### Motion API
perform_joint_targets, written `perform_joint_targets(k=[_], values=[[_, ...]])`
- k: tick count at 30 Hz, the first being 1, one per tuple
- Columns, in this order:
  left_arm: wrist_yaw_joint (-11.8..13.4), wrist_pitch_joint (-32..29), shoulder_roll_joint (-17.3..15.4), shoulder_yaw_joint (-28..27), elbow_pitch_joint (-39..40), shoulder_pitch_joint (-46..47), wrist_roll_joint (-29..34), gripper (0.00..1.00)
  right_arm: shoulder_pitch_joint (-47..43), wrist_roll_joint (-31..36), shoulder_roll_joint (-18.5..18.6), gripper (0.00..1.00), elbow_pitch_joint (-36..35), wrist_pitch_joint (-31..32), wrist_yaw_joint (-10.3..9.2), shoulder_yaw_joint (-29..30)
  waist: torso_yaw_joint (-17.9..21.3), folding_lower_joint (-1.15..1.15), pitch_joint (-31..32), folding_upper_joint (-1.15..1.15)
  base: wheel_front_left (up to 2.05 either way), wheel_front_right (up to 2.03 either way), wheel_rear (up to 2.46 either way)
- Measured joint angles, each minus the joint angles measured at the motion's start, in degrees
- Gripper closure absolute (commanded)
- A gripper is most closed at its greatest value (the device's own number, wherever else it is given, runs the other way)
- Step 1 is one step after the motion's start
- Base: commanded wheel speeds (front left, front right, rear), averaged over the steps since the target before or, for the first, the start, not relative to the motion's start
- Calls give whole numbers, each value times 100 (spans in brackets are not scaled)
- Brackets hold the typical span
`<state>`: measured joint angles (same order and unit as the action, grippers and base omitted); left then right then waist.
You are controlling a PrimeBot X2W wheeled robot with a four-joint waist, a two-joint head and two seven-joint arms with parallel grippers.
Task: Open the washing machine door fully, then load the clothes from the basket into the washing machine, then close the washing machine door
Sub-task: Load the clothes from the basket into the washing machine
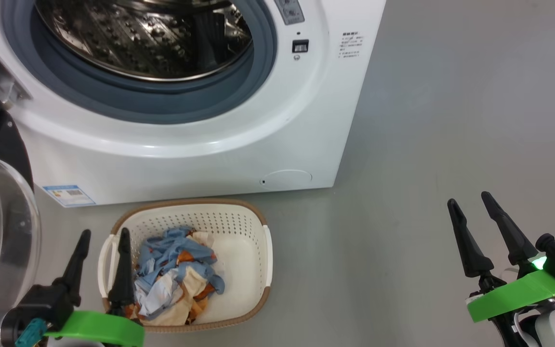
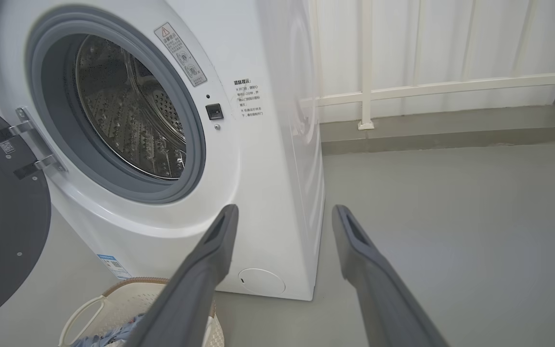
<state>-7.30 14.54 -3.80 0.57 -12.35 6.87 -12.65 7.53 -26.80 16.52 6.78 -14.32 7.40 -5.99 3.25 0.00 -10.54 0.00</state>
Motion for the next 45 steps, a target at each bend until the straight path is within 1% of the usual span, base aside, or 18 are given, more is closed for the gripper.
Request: perform_joint_targets(k=[3,9,18,26,30,36,39,45], values=[[0,0,-1,116,-93,103,10,0,9,0,-8,0,-3,0,0,8,9,0,-138,0,0,0,0],[1,0,-14,129,-308,427,47,0,257,2,-40,0,-42,0,0,-10,33,0,-469,0,0,0,0],[7,0,-74,93,-962,910,59,0,547,25,-83,0,-63,0,0,-48,110,0,-968,0,0,0,0],[5,0,-216,138,-1838,1587,56,0,819,45,-134,0,-148,0,0,-51,211,0,-1484,0,0,0,0],[0,0,-352,212,-2401,1951,38,0,914,114,-193,0,-162,0,0,-51,255,0,-1736,0,0,0,0],[-1,0,-404,305,-3201,2483,-118,0,1081,122,-203,0,-215,0,0,-53,331,0,-2098,0,0,0,0],[-1,0,-516,424,-3588,2806,-178,0,1176,147,-208,0,-248,0,0,-51,385,0,-2324,0,0,0,0],[-1,0,-569,628,-4213,3239,-316,0,1285,154,-253,0,-271,0,0,-48,457,0,-2660,0,0,0,0]])
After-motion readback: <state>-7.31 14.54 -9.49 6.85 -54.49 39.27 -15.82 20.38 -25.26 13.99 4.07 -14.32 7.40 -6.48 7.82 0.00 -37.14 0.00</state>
